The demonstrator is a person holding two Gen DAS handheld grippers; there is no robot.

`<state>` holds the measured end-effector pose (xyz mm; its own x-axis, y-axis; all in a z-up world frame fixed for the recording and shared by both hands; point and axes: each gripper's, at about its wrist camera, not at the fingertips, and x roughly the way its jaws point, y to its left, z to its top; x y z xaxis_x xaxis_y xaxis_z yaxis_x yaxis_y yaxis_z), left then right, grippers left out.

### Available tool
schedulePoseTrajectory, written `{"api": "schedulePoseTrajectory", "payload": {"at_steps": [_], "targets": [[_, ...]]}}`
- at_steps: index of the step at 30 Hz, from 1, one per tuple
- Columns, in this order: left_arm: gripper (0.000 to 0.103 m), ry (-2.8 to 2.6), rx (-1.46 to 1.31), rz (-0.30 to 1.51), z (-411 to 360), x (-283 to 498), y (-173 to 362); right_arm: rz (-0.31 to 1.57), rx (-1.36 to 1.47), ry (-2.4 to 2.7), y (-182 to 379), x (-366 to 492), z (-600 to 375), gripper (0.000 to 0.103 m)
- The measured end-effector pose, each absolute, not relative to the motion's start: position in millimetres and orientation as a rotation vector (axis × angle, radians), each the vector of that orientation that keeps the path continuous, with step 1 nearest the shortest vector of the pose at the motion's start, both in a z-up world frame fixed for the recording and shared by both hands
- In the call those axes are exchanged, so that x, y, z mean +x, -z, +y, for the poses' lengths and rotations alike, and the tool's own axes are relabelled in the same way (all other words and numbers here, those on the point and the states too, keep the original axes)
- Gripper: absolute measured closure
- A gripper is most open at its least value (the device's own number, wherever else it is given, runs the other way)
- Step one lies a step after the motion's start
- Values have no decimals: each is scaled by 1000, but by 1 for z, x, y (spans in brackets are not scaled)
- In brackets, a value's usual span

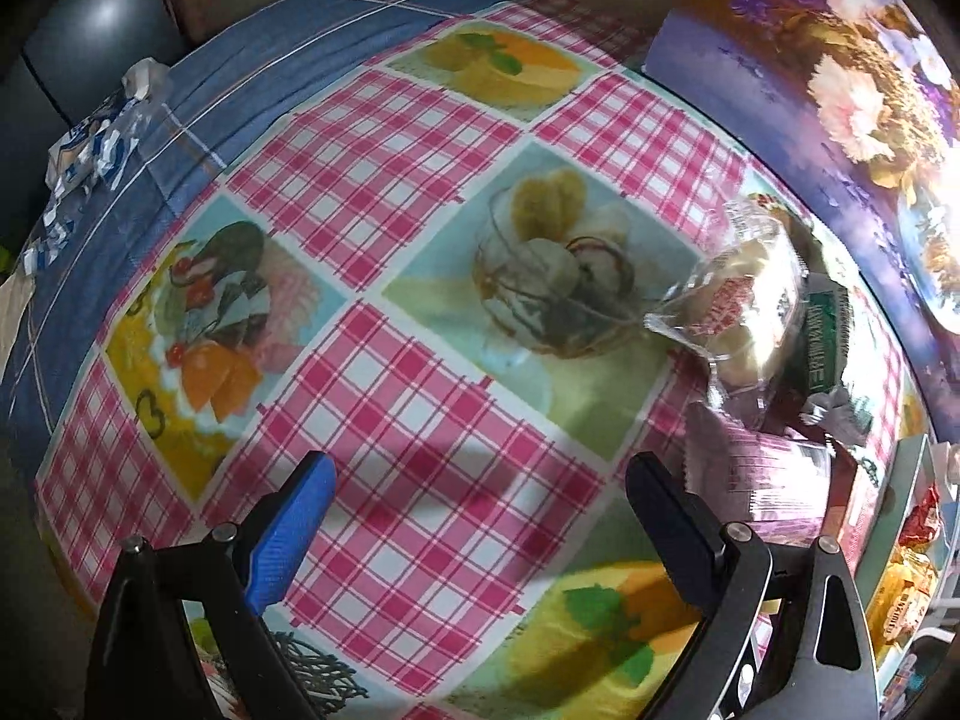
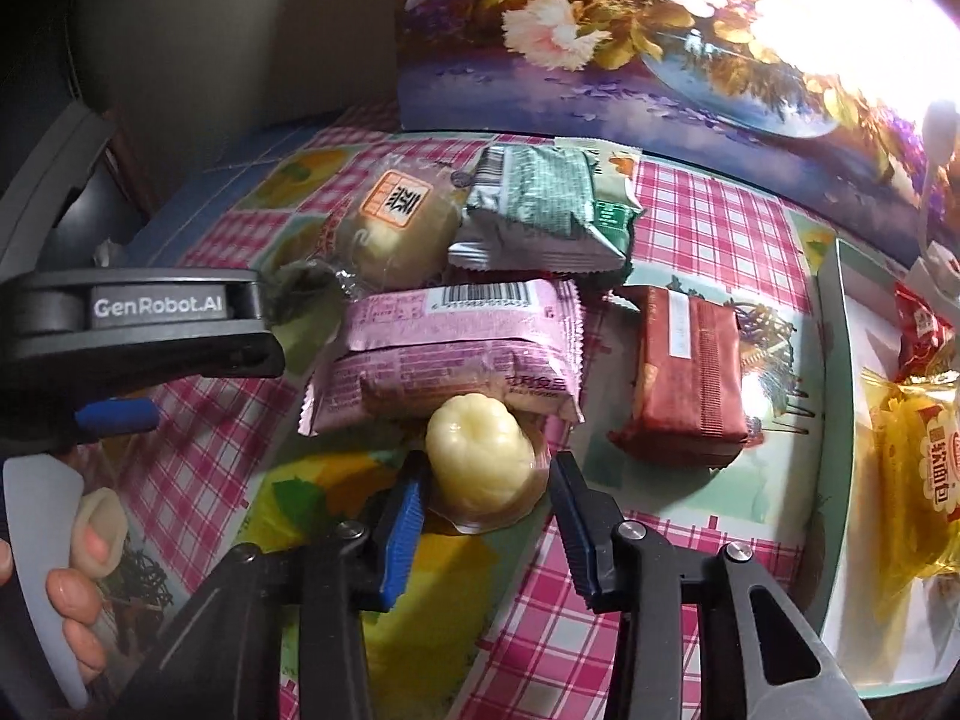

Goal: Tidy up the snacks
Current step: 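Move both tools back over the snack pile, then grasp the pale round bun with the right tool while the left tool grasps the pink wafer pack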

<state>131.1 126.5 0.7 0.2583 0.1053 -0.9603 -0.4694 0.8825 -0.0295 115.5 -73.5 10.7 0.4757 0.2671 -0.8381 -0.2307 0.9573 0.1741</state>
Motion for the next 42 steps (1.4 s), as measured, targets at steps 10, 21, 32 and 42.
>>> {"api": "schedulePoseTrajectory", "payload": {"at_steps": [10, 21, 32, 42], "targets": [[6, -348, -331, 1238, 102, 150, -14, 1026, 123, -268, -11, 121, -99, 66], [6, -204, -344, 1220, 44, 177, -28, 1010, 170, -229, -18, 119, -125, 68], [6, -81, -222, 1235, -22, 206, -13, 1014, 191, -218, -21, 117, -141, 71], [6, -57, -211, 1250, -53, 214, 8, 1026, 191, -222, -16, 116, -141, 71]]}}
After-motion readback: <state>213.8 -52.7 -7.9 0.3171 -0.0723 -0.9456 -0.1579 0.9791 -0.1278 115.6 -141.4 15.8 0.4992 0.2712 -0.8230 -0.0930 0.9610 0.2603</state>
